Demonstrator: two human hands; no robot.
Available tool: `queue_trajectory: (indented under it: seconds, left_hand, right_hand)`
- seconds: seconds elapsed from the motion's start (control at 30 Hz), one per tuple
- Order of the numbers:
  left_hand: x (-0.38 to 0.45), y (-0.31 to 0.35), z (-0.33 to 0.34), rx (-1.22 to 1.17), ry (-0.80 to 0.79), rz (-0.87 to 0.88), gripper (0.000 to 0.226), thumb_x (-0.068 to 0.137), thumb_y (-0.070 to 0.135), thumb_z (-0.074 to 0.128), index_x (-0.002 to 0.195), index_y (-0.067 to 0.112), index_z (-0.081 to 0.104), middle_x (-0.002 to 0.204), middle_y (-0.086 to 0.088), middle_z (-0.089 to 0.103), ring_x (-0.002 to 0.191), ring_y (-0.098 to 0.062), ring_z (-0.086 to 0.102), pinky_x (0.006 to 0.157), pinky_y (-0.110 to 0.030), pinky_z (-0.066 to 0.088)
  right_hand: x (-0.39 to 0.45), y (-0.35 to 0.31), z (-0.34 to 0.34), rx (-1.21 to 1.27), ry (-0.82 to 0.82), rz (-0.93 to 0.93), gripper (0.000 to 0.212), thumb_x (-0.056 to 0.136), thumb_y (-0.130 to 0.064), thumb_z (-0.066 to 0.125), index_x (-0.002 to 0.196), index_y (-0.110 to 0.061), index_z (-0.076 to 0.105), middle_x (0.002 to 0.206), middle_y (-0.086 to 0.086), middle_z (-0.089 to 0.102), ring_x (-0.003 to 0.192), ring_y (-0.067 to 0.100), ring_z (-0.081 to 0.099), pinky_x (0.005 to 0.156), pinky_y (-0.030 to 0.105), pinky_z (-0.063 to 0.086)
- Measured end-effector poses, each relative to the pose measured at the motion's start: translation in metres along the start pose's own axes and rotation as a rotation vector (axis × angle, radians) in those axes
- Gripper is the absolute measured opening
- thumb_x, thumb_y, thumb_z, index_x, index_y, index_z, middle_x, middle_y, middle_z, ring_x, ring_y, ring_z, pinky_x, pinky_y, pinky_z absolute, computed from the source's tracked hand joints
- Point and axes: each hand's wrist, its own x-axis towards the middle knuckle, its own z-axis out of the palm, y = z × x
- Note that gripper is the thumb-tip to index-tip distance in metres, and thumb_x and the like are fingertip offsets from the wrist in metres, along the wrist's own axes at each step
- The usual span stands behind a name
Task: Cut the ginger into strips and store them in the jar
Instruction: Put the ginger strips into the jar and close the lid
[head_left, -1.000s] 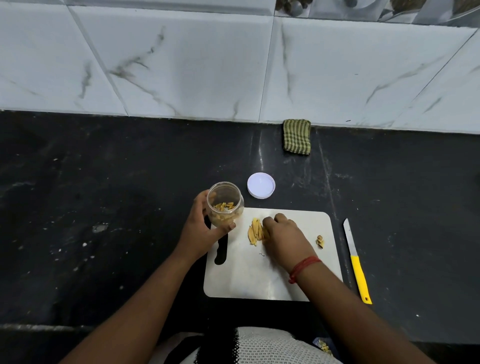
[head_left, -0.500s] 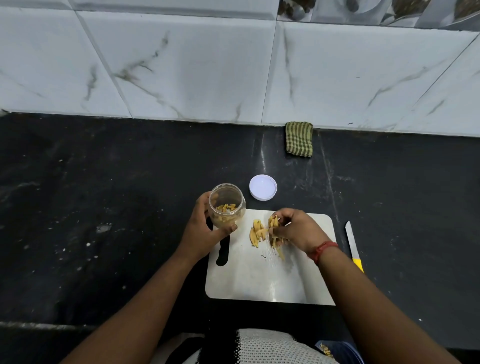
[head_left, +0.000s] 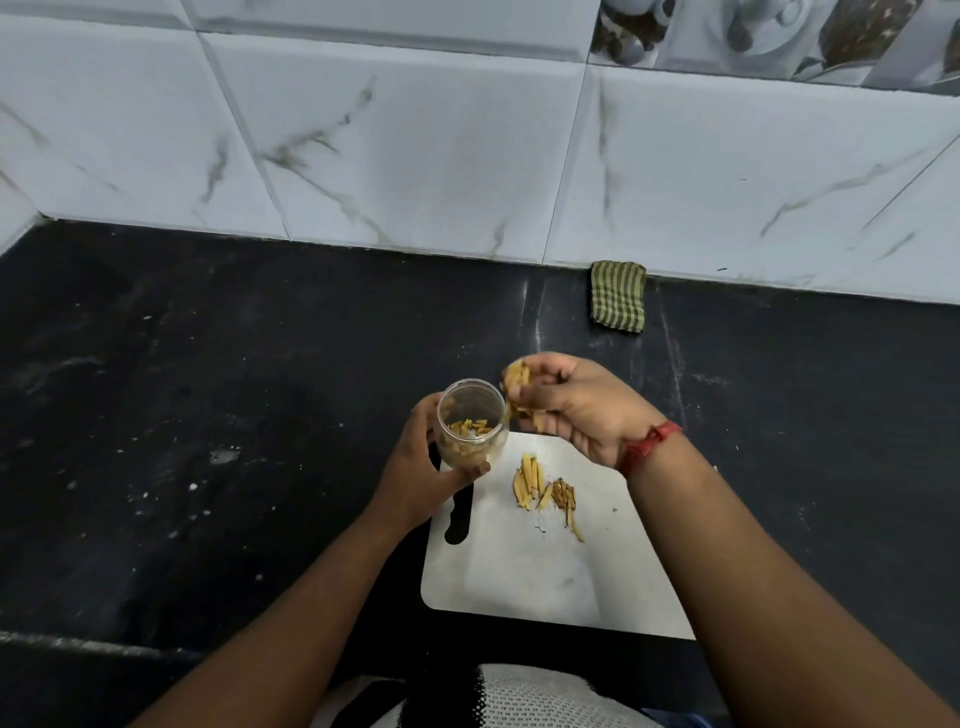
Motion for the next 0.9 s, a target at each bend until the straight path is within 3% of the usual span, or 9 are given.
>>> queue_trajectory:
  seconds: [0.07,0.2,0.33,0.5,0.67,0.8,0.9]
  left_hand:
    - [0.0,0.001,0.0,-0.004,-0.005,0.001,0.089,0.07,0.046,0.088,0.141,0.045,0.035,0.142,0.014,0.05,0.13,-0.01,0.052,0.105,-0.036,0.051]
    - [0.0,-0.001,-0.001,0.001,-0.028,-0.01,0.091,0.071,0.052,0.086,0.144,0.044,0.032,0.144,0.015,0.048,0.131,-0.008,0.052,0.105,-0.037,0.052]
    - [0.001,-0.003,-0.002,0.005,-0.025,-0.005,0.091,0.071,0.053,0.086,0.144,0.045,0.033,0.143,0.013,0.05,0.13,-0.013,0.054,0.104,-0.044,0.052]
    - [0.001,0.0,-0.003,0.013,-0.013,-0.01,0.086,0.069,0.056,0.083,0.136,0.061,0.029,0.142,0.016,0.049,0.13,-0.009,0.053,0.105,-0.04,0.052]
    - [0.002,-0.002,-0.003,0.004,-0.021,-0.031,0.091,0.067,0.056,0.084,0.142,0.047,0.032,0.145,0.012,0.048,0.131,-0.013,0.053,0.105,-0.043,0.052]
    - [0.001,-0.002,-0.003,0.033,-0.016,-0.01,0.09,0.071,0.044,0.088,0.142,0.047,0.031,0.144,0.013,0.047,0.13,-0.012,0.052,0.104,-0.039,0.052]
    - [0.001,-0.003,-0.003,0.024,-0.018,-0.004,0.091,0.072,0.043,0.089,0.144,0.041,0.034,0.142,0.014,0.049,0.129,-0.011,0.053,0.103,-0.037,0.053]
  right_hand:
    - [0.007,-0.011,0.019,-0.191,-0.01,-0.038,0.03,0.083,0.005,0.066,0.113,0.002,0.062,0.094,0.011,0.068,0.081,0.022,0.068,0.074,0.034,0.059]
    - [0.024,-0.014,0.047,-1.27,0.113,-0.255,0.03,0.085,-0.018,0.068,0.115,-0.019,0.064,0.102,-0.001,0.066,0.092,0.016,0.063,0.081,0.03,0.056]
    - [0.034,0.001,0.059,-1.601,0.076,-0.383,0.023,0.086,-0.01,0.058,0.107,-0.017,0.062,0.099,0.003,0.061,0.089,0.022,0.061,0.072,0.028,0.048]
    - [0.036,0.006,0.067,-1.757,0.017,-0.351,0.021,0.086,-0.009,0.058,0.107,-0.013,0.06,0.103,0.007,0.06,0.093,0.025,0.06,0.074,0.031,0.048]
    - [0.037,0.006,0.066,-1.752,-0.008,-0.356,0.021,0.086,-0.009,0.057,0.107,-0.013,0.06,0.103,0.007,0.061,0.091,0.024,0.059,0.073,0.03,0.047]
    - [0.037,0.002,0.063,-1.659,0.009,-0.364,0.021,0.087,-0.009,0.057,0.107,-0.016,0.061,0.101,0.003,0.062,0.091,0.022,0.061,0.075,0.029,0.051]
    - [0.026,-0.005,0.054,-1.421,0.143,-0.393,0.017,0.087,-0.015,0.058,0.102,-0.02,0.065,0.096,-0.001,0.066,0.087,0.016,0.062,0.077,0.031,0.054]
